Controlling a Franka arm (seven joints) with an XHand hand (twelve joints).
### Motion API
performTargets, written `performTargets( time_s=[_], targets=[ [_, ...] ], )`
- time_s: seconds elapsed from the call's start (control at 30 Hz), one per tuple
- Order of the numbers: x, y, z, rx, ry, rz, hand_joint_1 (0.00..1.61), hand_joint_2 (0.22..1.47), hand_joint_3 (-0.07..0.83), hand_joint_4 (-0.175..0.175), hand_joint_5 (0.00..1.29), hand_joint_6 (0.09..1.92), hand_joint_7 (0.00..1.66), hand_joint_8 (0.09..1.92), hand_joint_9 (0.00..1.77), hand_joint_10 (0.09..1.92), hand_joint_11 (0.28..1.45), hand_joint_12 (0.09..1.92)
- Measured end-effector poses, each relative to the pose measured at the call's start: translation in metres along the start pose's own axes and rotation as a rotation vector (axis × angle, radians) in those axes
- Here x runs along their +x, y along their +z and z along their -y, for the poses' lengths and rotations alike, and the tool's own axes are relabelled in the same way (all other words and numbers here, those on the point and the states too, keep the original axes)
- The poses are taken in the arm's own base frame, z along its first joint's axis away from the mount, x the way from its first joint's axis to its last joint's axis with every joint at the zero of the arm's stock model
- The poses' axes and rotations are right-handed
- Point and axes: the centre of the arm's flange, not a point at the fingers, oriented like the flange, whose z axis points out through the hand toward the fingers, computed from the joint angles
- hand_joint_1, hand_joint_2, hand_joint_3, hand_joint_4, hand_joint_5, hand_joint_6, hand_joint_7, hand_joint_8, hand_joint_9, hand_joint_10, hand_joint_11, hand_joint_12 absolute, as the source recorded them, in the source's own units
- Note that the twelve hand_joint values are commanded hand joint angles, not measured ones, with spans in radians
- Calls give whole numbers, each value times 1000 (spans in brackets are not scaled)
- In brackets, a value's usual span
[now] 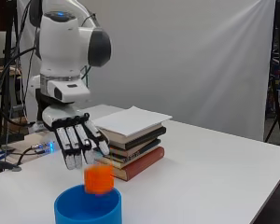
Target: Teleoperate dual arm-hand system to pick and place objects
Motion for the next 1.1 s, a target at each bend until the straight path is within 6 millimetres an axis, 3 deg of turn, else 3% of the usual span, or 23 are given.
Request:
performTargets(
  time_s=[0.07, 0.13, 0.23, 0.3, 0.4, 0.5, 0.6, 0.7, 0.8, 0.87, 1.03, 1.1],
  targets=[
    [-5, 17, 9, 69, 5, 27, 27, 974, -8, 21, 50, 87, 142, 87, 277, 87, 417, 87],
    [-4, 38, 7, 133, 11, 65, 5, 955, -15, 14, 27, 87, 122, 87, 252, 87, 418, 87],
    [10, 40, -17, 152, 12, 103, 0, 948, -9, 11, 52, 87, 164, 87, 291, 87, 432, 87],
    [24, 13, -38, 103, 6, 94, 0, 945, -7, 9, 63, 87, 175, 87, 293, 87, 424, 87],
    [39, -54, -59, -16, -12, 55, 0, 943, -6, -1, 74, 87, 187, 87, 299, 87, 417, 87],
    [48, -117, -59, -125, -28, 13, 0, 974, 7, -3, 93, 87, 197, 87, 317, 87, 423, 87],
    [49, -140, -47, -157, -45, 2, 0, 989, 11, 15, 110, 87, 208, 87, 340, 87, 432, 87],
    [46, -143, -18, -131, -51, 12, 0, 996, 11, 35, 118, 87, 205, 87, 346, 87, 436, 87],
    [38, -154, 35, -99, -71, 16, 0, 1004, 12, 48, 116, 87, 189, 87, 335, 87, 431, 87],
    [31, -174, 79, -105, -103, 11, 0, 1008, 11, 52, 118, 87, 181, 87, 328, 87, 423, 87],
    [12, -246, 194, -197, -189, -31, 0, 1069, 10, 27, 139, 87, 235, 87, 388, 87, 424, 87],
    [14, -252, 225, -207, -223, -22, 6, 1083, 10, 21, 144, 87, 246, 87, 396, 87, 426, 87]
  ],
)
